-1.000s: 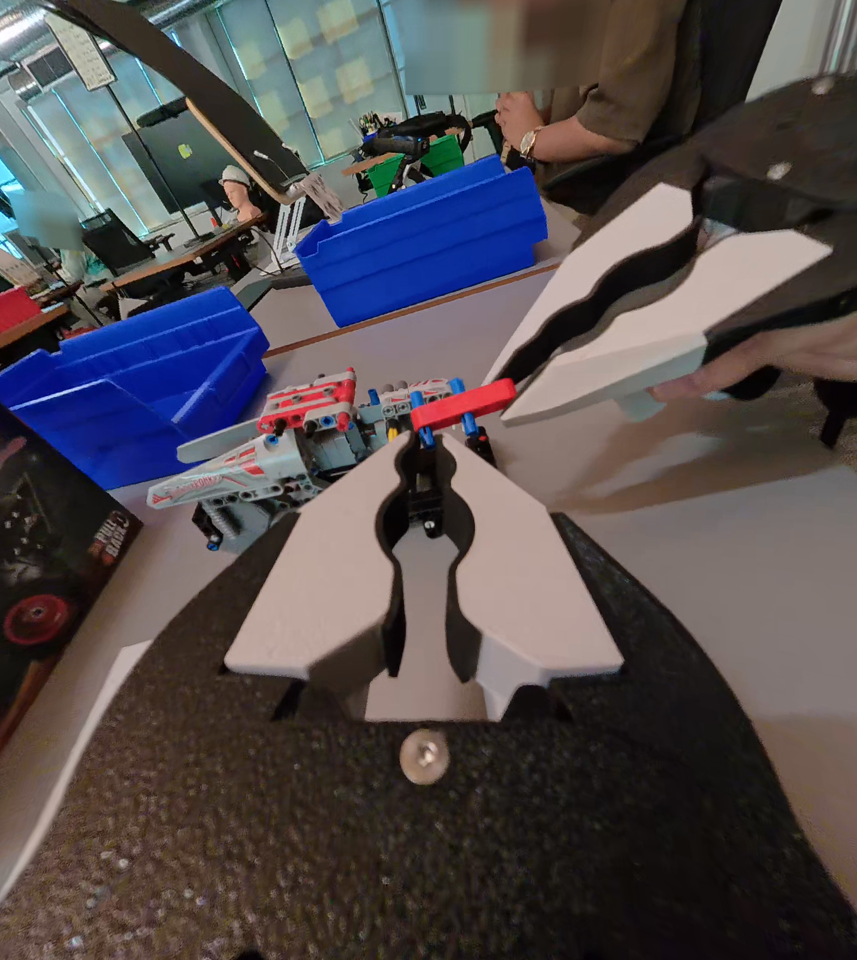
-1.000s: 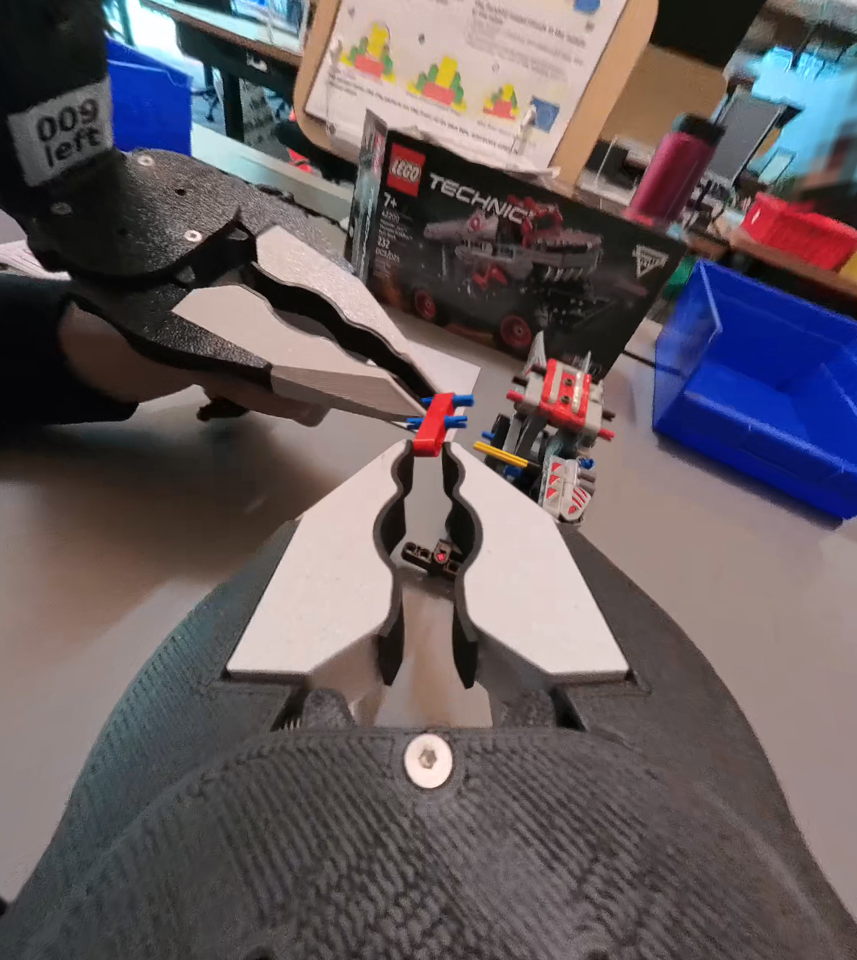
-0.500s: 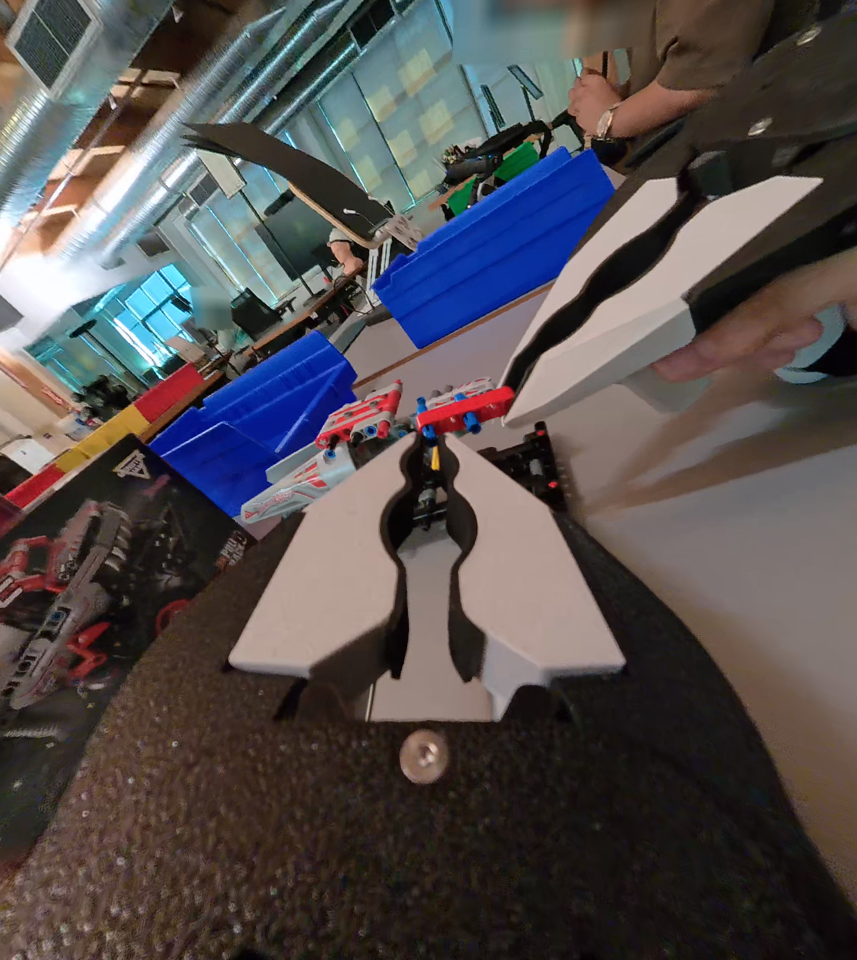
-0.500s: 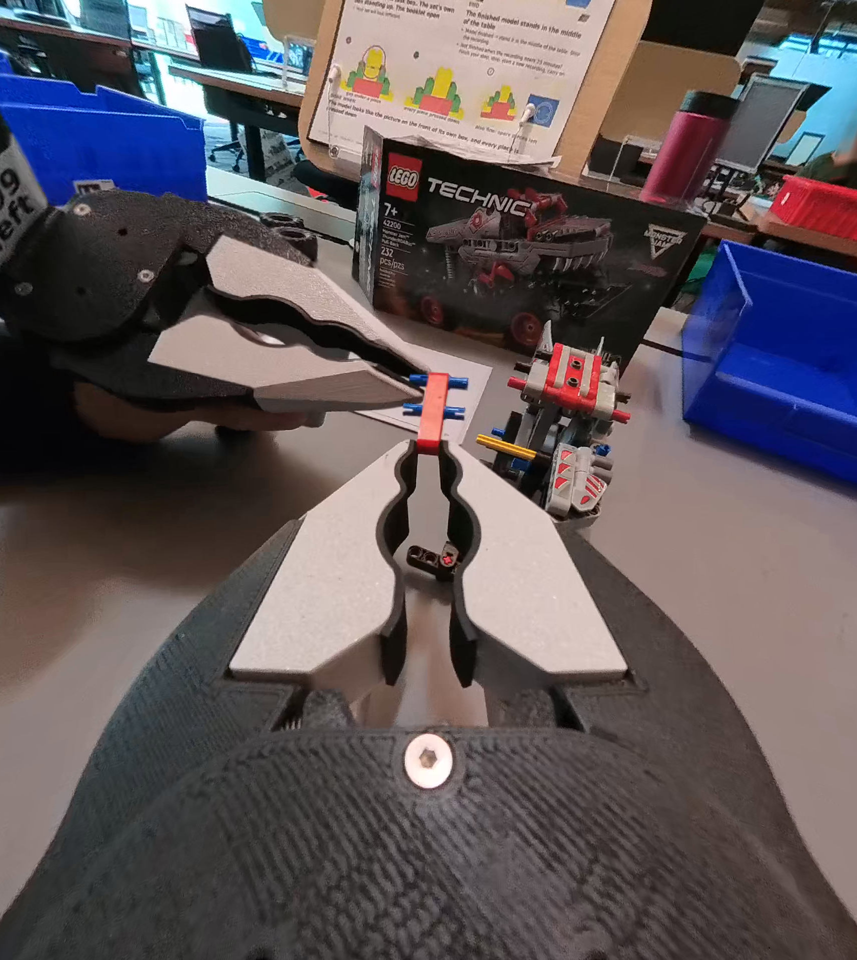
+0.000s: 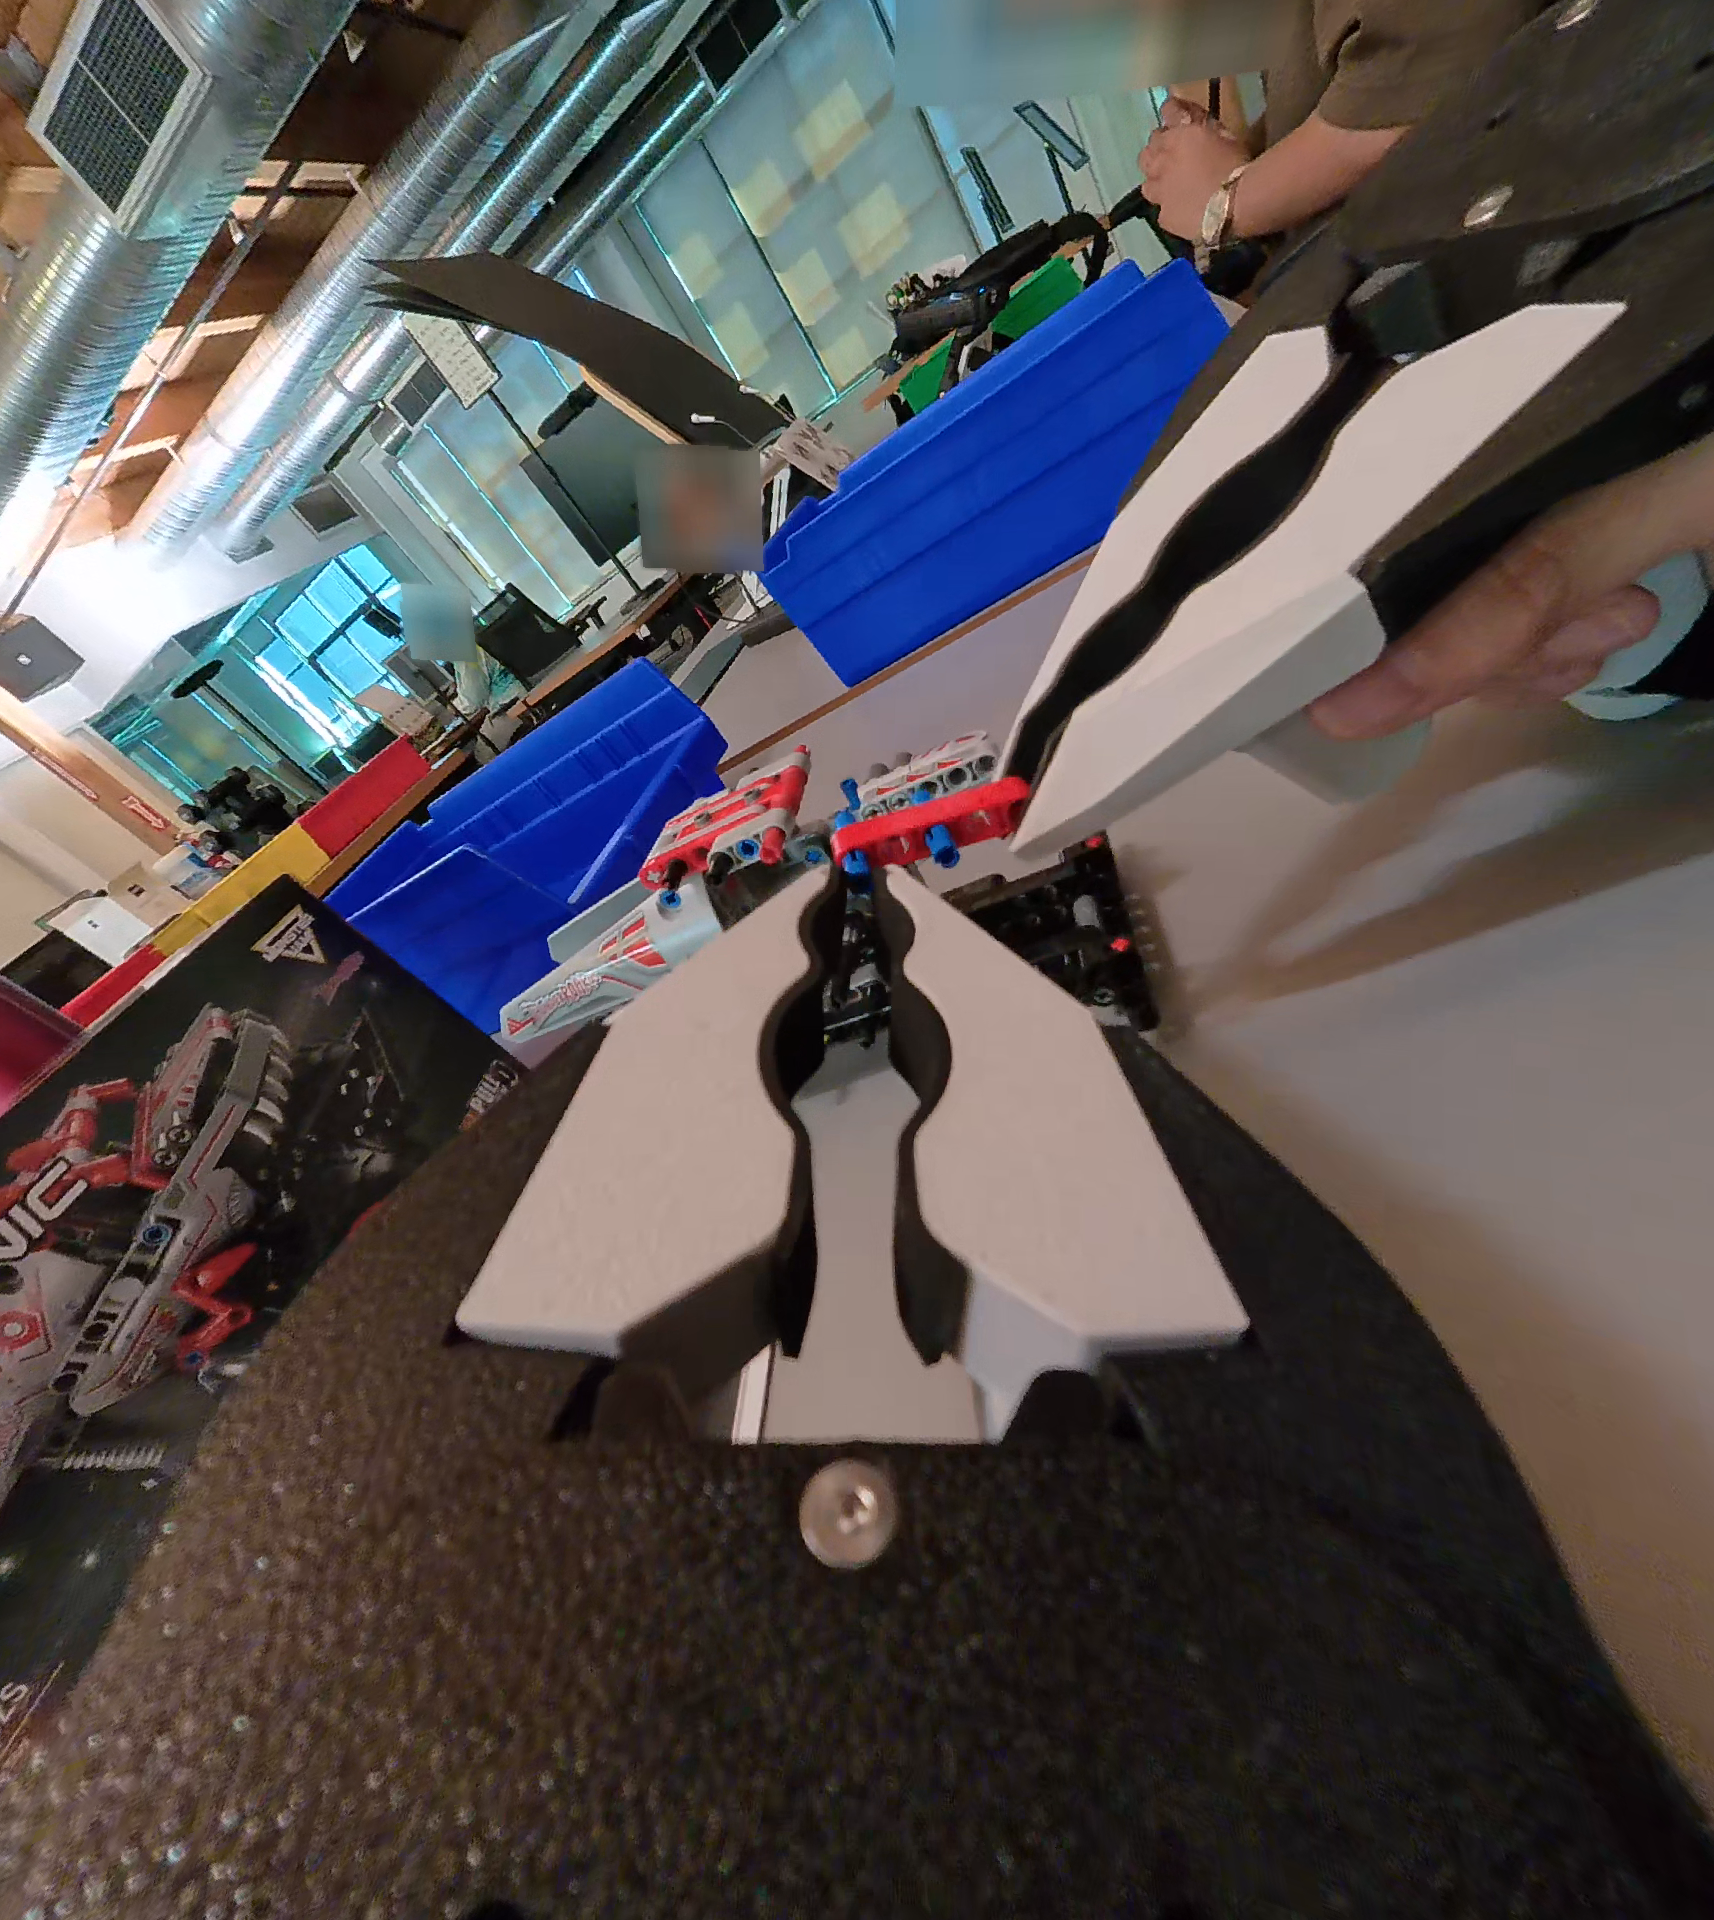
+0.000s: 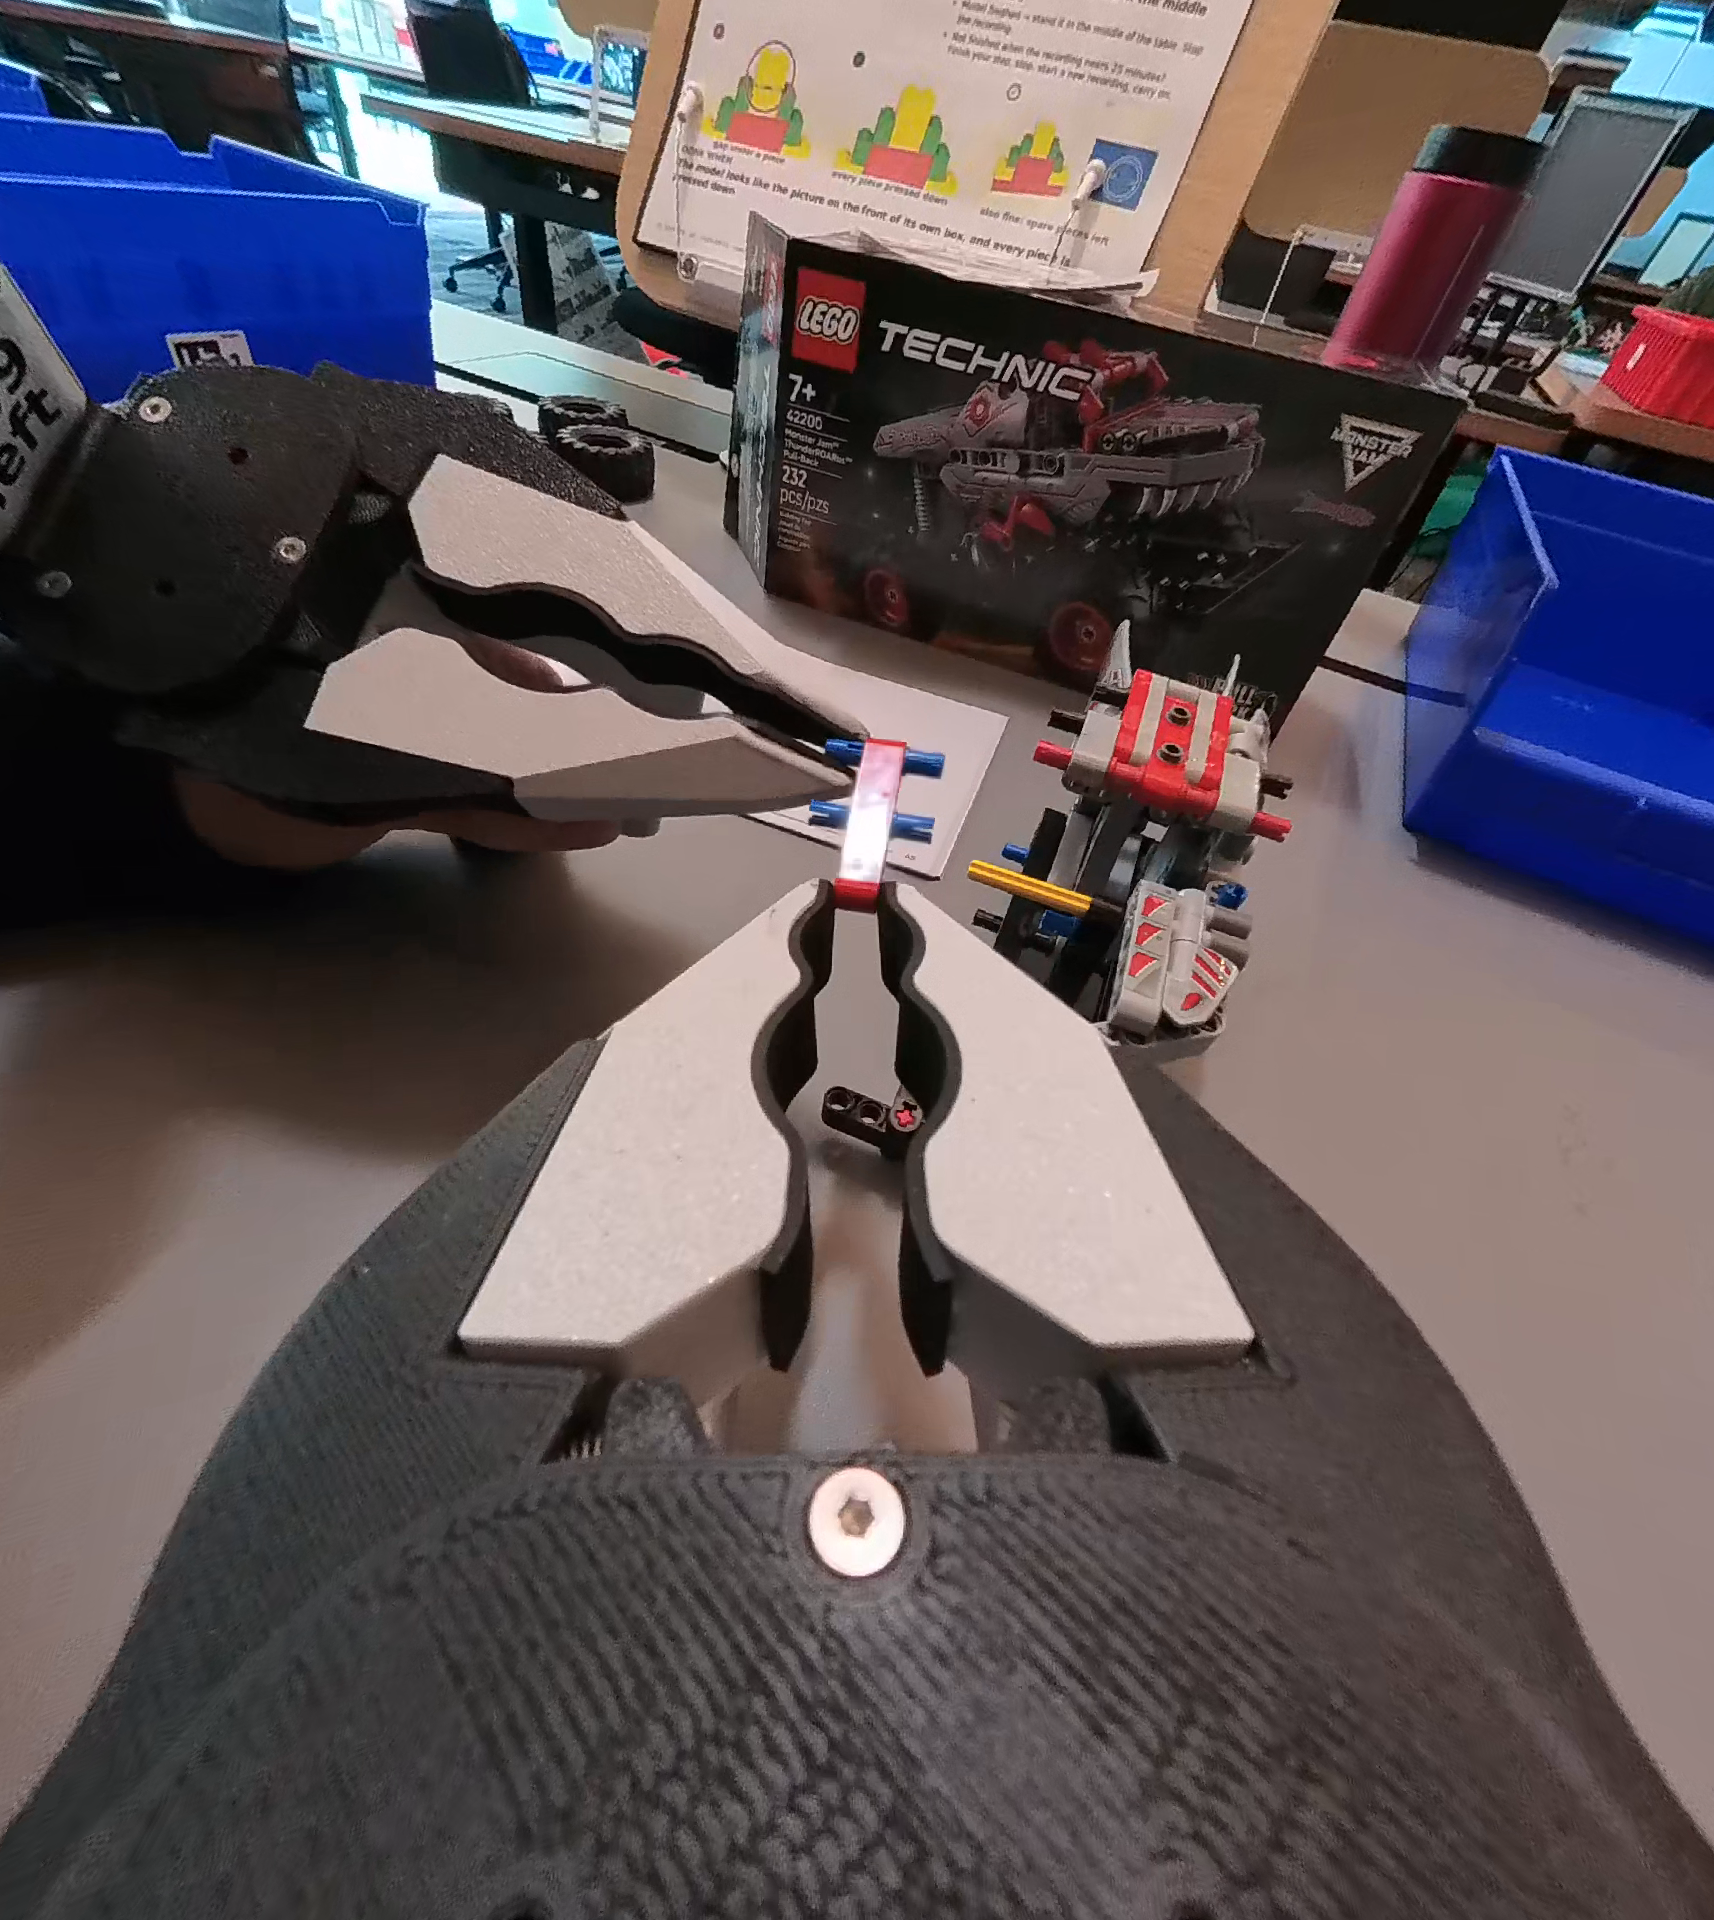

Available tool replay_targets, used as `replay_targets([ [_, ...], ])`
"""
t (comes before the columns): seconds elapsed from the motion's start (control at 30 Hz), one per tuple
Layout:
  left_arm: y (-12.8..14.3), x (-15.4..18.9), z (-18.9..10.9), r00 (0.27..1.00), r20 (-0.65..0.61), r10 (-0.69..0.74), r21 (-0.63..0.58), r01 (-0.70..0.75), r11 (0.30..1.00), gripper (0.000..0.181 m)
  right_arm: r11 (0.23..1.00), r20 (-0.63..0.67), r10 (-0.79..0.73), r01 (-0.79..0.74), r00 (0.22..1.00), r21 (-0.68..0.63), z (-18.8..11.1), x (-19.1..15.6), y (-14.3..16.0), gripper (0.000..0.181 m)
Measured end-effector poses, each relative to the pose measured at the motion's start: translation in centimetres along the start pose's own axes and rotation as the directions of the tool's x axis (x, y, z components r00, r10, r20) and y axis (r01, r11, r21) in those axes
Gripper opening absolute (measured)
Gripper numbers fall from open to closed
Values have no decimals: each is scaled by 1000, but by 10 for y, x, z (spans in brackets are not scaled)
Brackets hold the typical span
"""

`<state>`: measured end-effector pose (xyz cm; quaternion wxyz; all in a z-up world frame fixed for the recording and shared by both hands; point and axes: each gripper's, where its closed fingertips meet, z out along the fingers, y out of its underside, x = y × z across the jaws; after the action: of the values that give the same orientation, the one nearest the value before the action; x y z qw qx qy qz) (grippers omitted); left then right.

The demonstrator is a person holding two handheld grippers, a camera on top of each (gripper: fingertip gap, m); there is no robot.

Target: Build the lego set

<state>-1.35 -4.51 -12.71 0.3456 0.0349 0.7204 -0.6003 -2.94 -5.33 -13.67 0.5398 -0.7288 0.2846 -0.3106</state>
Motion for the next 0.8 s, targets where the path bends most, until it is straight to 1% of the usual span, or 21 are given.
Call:
replay_targets([
  [0.03,0,0,0,1000,0,-1,0,1,1000,2,1000,3,0,0,1000,-5,0,0,1,7],
  [0.17,-1,-1,0,1000,3,-1,6,1,1000,2,1000,6,3,-3,1000,-9,1,0,1,7],
  [0.27,-6,0,1,999,-3,-32,19,32,999,2,1000,0,7,-7,1000,-23,2,1,3,7],
  [0.37,-24,3,1,988,-59,-142,70,146,987,3,1000,-16,18,-18,1000,-19,2,4,2,6],
  [0.43,-40,8,2,966,-122,-229,117,243,963,5,1000,-24,22,-22,999,12,0,7,-1,6],
  [0.47,-43,8,3,951,-133,-278,123,294,948,8,999,-29,22,-21,999,32,-1,8,-4,6],
  [0.57,-38,2,8,885,-112,-452,108,463,880,20,995,-66,26,-19,997,98,-6,13,-12,6],
  [0.63,-45,9,8,831,-182,-526,104,548,830,18,992,-95,13,-2,995,123,-9,15,-15,6],
  [0.7,-49,18,10,801,-237,-550,76,579,811,19,990,-126,-17,34,992,134,-10,15,-17,6],
  [0.73,-49,20,11,796,-239,-555,65,584,809,21,990,-132,-32,49,991,131,-10,14,-17,6],
  [0.77,-48,19,12,803,-218,-555,61,579,813,16,990,-144,-42,61,989,126,-9,14,-17,6],
  [0.8,-45,16,12,820,-187,-541,57,559,827,6,990,-155,-51,70,987,123,-9,15,-17,6],
])
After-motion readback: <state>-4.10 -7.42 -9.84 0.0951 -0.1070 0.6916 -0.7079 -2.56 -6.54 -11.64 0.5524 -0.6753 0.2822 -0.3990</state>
